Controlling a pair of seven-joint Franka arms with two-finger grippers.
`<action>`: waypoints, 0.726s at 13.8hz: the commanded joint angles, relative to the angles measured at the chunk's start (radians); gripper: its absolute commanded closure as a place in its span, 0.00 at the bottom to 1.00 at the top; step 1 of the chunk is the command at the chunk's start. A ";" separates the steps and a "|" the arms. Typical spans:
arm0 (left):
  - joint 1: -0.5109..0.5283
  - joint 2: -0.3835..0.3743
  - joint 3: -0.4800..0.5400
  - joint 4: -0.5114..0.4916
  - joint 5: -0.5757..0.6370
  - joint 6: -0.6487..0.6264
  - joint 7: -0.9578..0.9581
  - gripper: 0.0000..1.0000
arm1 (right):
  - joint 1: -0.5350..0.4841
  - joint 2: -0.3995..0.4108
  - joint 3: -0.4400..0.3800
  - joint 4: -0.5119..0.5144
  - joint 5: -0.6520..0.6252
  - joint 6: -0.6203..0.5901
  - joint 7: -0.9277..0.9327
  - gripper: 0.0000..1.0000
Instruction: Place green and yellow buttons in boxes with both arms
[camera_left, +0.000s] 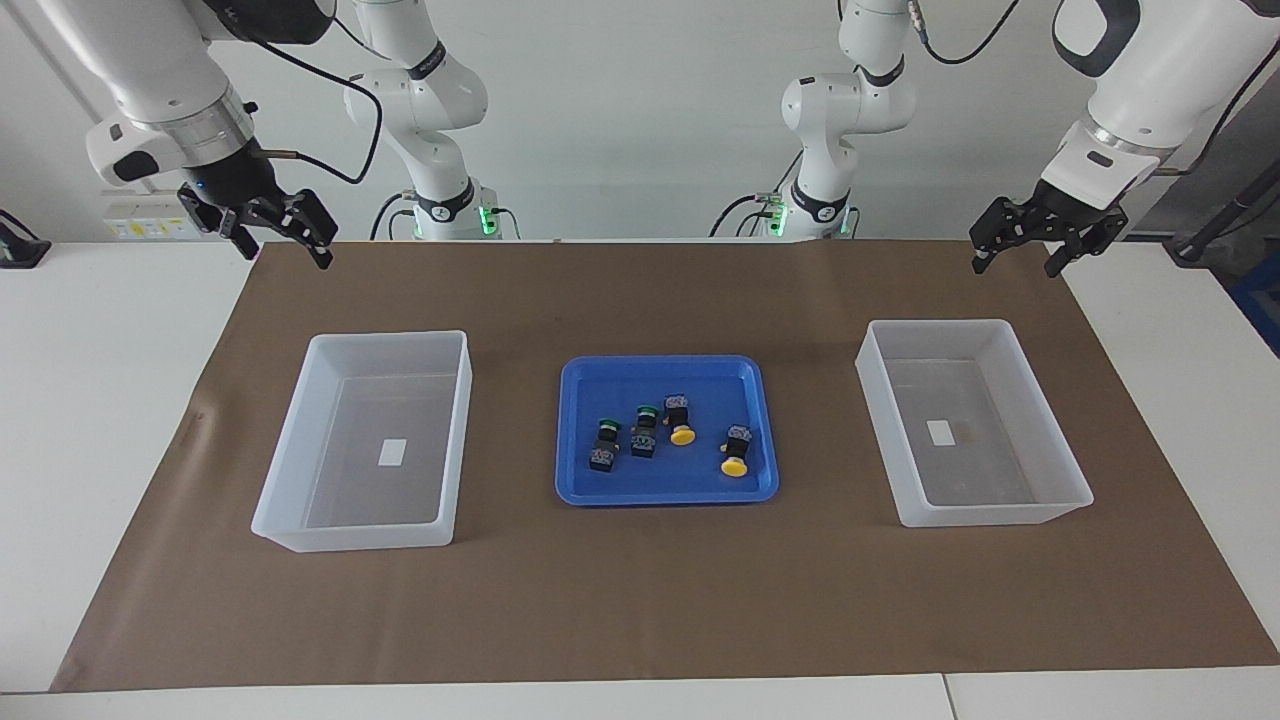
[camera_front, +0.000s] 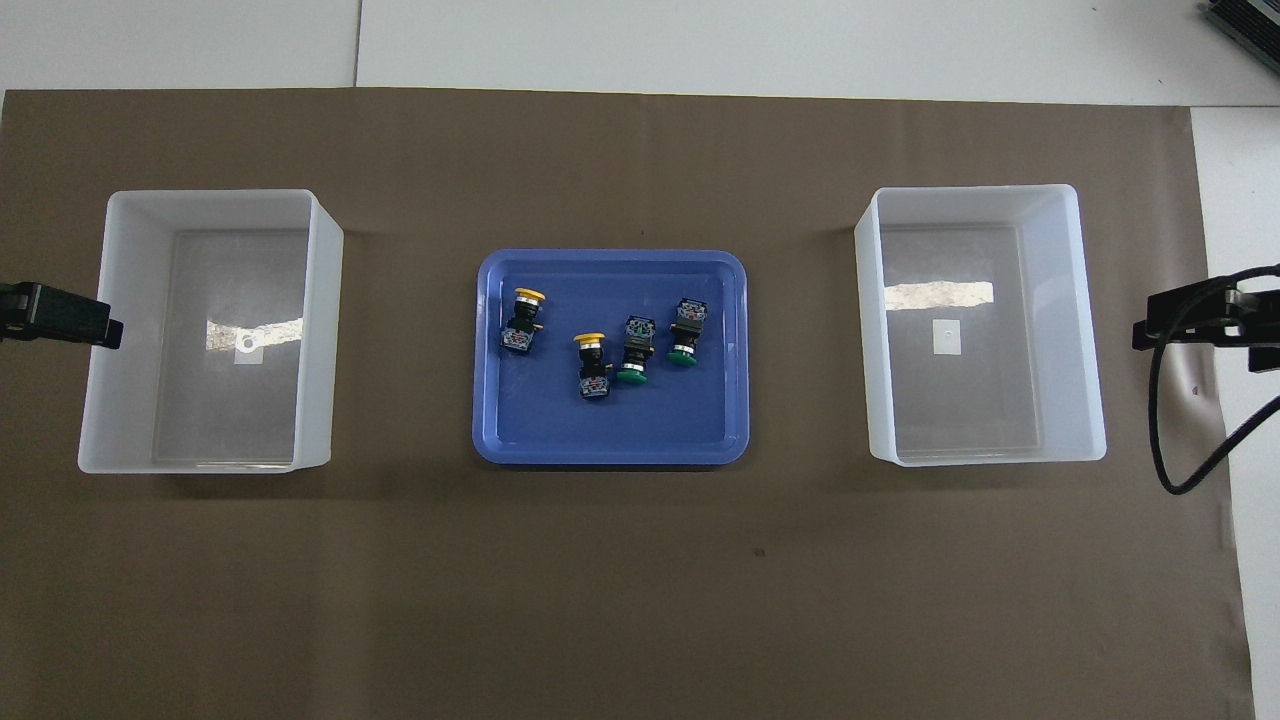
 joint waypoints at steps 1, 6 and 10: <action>0.008 -0.028 -0.003 -0.038 0.017 0.023 0.011 0.00 | -0.010 -0.032 0.006 -0.048 0.006 0.007 -0.006 0.00; 0.008 -0.028 -0.003 -0.037 0.016 0.014 0.008 0.00 | -0.004 -0.035 0.008 -0.048 -0.025 0.013 -0.042 0.00; -0.011 -0.030 -0.008 -0.040 0.016 0.005 0.000 0.00 | -0.004 -0.035 0.009 -0.048 -0.025 0.013 -0.040 0.00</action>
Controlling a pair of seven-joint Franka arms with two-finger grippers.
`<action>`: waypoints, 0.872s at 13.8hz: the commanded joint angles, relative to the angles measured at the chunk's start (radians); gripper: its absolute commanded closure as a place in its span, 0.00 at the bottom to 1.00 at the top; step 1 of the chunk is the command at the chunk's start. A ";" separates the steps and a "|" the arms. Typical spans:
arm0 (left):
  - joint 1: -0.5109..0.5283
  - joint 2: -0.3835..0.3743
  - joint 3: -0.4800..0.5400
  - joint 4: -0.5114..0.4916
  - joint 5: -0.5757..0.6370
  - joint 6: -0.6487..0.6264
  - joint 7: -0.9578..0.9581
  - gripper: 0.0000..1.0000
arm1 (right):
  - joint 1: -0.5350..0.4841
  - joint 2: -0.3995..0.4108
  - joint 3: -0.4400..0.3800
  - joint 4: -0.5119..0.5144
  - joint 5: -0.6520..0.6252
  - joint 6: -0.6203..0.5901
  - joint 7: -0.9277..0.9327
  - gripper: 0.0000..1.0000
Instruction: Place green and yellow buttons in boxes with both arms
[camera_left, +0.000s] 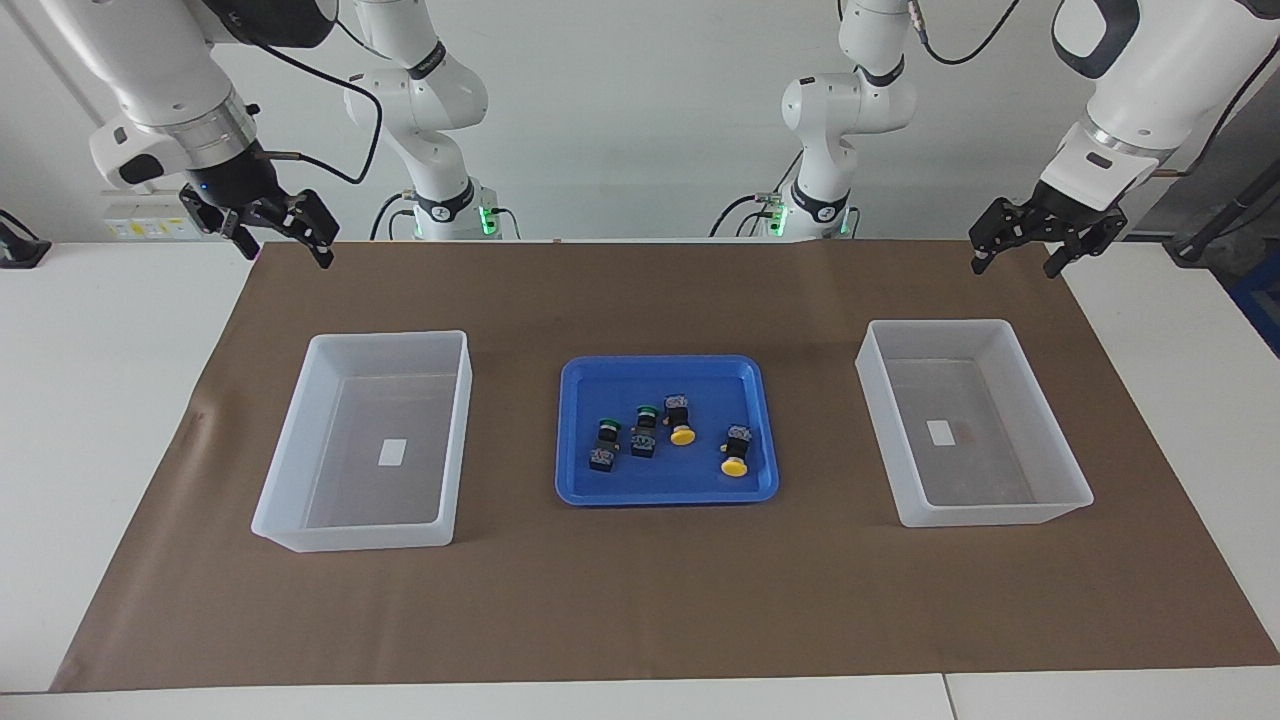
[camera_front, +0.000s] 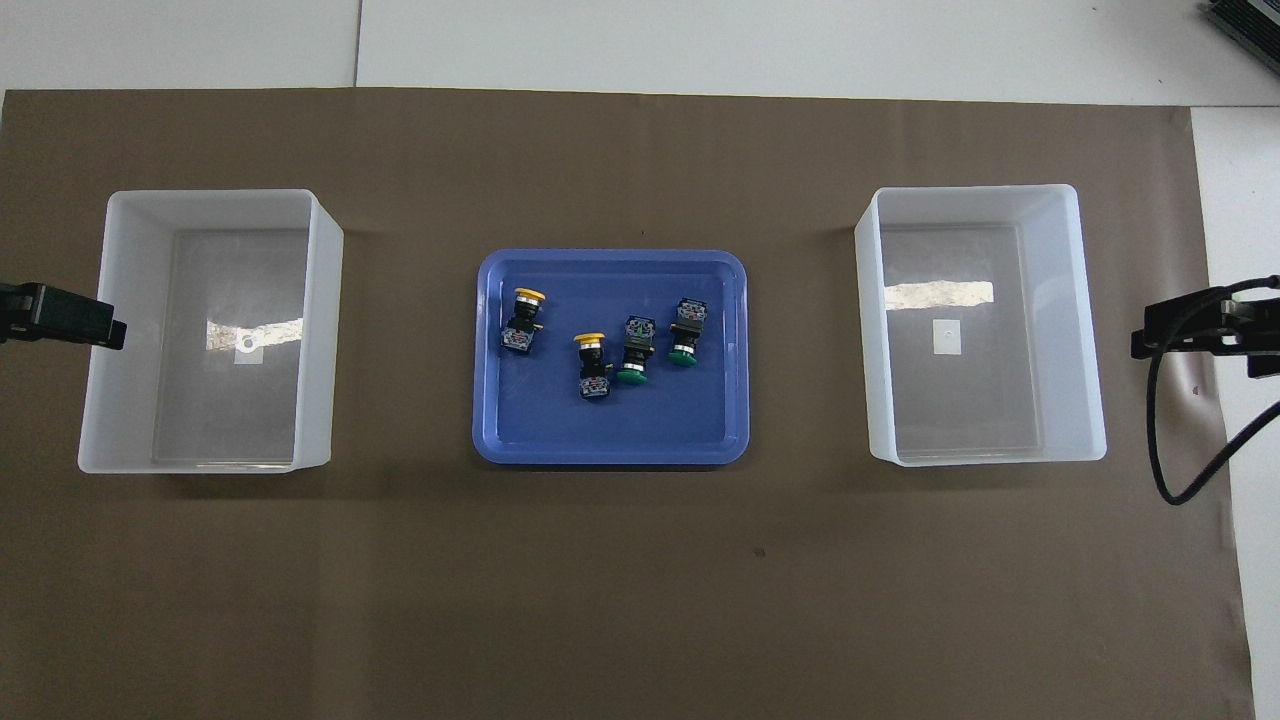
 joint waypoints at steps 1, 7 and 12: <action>-0.010 -0.031 -0.009 -0.038 0.016 0.005 0.001 0.00 | -0.006 -0.025 0.007 -0.030 -0.013 0.013 -0.020 0.00; -0.082 -0.085 -0.015 -0.174 0.016 0.140 -0.009 0.00 | -0.004 -0.025 0.009 -0.031 -0.013 0.013 -0.014 0.00; -0.206 -0.108 -0.018 -0.367 0.016 0.454 -0.184 0.00 | -0.004 -0.025 0.009 -0.033 -0.013 0.013 -0.014 0.00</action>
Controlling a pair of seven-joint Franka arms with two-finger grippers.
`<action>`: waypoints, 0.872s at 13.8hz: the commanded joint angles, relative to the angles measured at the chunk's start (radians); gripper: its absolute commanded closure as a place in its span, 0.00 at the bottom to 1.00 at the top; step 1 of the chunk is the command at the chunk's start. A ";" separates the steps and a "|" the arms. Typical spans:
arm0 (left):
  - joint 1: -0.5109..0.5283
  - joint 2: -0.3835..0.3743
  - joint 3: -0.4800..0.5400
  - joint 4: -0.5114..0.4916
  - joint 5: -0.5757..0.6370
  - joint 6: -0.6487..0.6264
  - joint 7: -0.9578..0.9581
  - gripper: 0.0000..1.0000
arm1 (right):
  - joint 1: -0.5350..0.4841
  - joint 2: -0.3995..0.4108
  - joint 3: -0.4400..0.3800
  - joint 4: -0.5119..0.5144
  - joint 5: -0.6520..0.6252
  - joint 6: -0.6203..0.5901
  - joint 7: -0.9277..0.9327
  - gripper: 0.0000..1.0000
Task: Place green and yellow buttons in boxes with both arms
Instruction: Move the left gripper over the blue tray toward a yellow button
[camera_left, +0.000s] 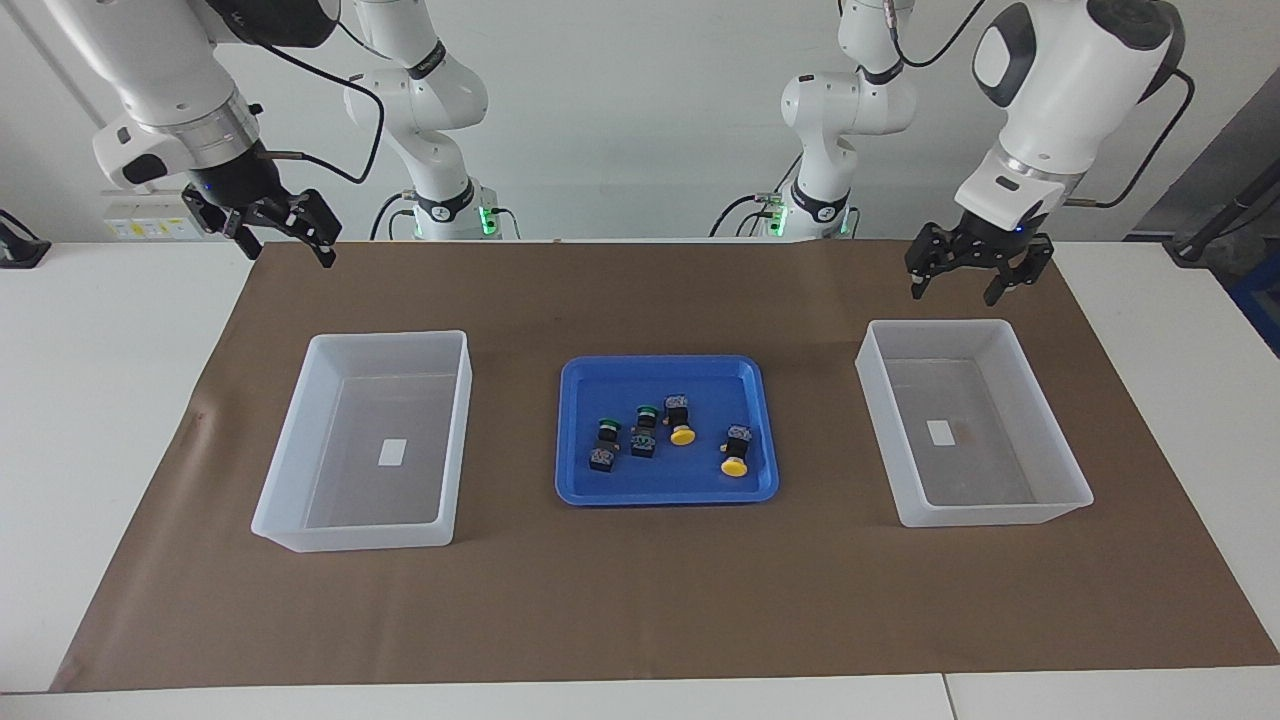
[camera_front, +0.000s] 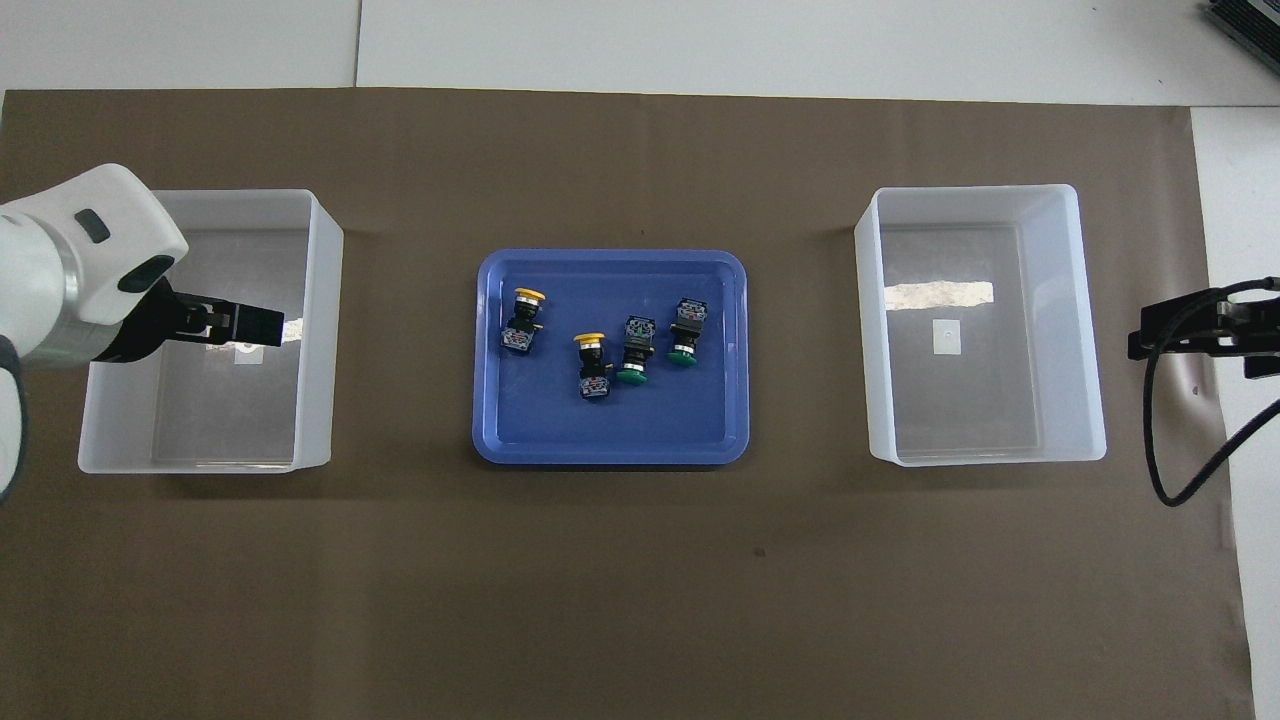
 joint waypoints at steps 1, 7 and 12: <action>-0.065 -0.011 0.011 -0.070 0.018 0.110 -0.045 0.00 | -0.006 -0.024 0.008 -0.032 -0.013 0.014 -0.014 0.00; -0.184 0.158 0.011 -0.068 0.018 0.308 -0.074 0.00 | -0.006 -0.026 0.008 -0.034 -0.013 0.014 -0.014 0.00; -0.234 0.233 0.009 -0.077 0.016 0.417 -0.105 0.00 | -0.006 -0.026 0.008 -0.034 -0.013 0.014 -0.014 0.00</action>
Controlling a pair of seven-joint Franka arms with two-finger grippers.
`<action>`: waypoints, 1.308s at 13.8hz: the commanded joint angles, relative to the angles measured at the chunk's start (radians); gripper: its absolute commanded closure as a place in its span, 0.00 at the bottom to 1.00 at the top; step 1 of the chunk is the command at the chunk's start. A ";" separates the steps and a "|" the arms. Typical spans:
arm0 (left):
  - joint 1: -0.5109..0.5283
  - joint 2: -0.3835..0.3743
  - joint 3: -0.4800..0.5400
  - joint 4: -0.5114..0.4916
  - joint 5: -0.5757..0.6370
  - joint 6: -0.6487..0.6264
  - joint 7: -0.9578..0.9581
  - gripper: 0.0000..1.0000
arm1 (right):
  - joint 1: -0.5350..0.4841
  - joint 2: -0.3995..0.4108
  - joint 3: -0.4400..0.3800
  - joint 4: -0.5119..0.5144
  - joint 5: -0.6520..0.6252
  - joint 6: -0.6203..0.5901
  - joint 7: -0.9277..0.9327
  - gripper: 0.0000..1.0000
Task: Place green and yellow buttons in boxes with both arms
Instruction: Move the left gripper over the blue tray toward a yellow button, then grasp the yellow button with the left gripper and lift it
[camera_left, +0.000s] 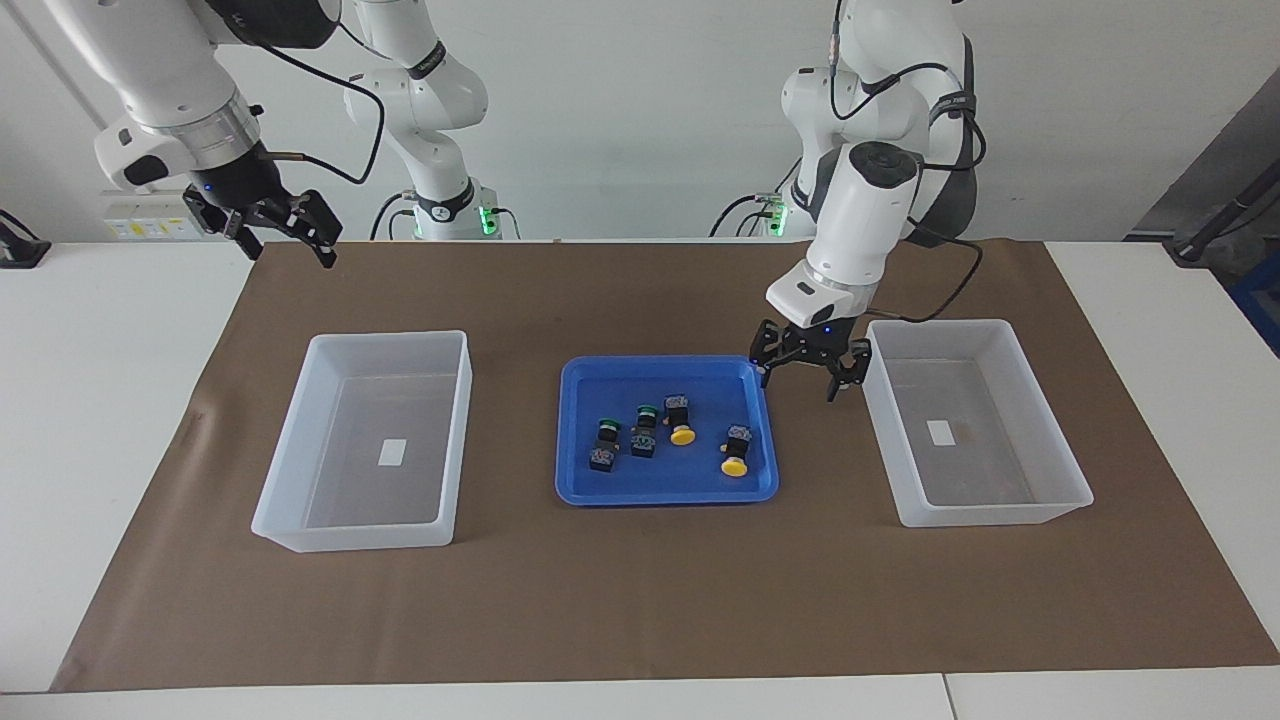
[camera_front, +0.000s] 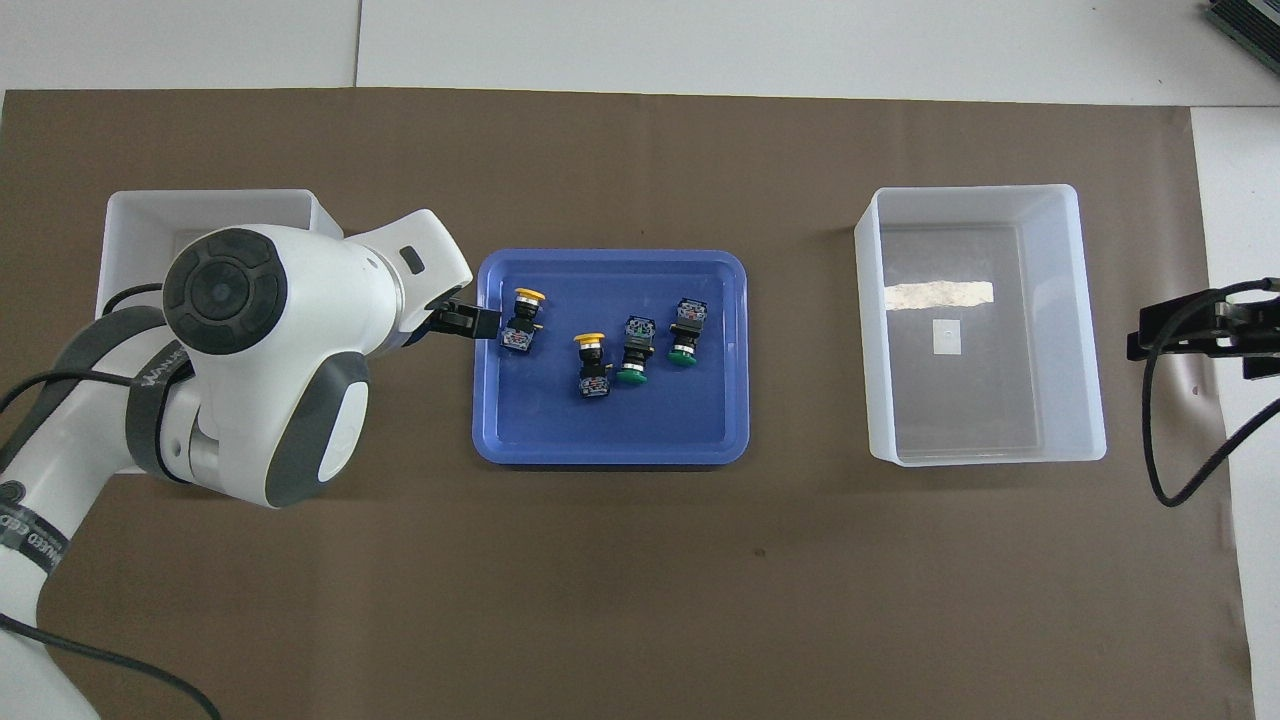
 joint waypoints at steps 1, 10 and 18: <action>-0.040 0.041 0.016 -0.009 0.016 0.072 -0.062 0.00 | -0.006 -0.026 0.008 -0.031 -0.013 0.014 -0.014 0.00; -0.109 0.186 0.016 -0.013 0.016 0.180 -0.151 0.15 | -0.006 -0.027 0.008 -0.033 -0.013 0.014 -0.013 0.00; -0.110 0.215 0.016 -0.024 0.016 0.187 -0.185 0.17 | -0.006 -0.027 0.008 -0.033 -0.013 0.014 -0.013 0.00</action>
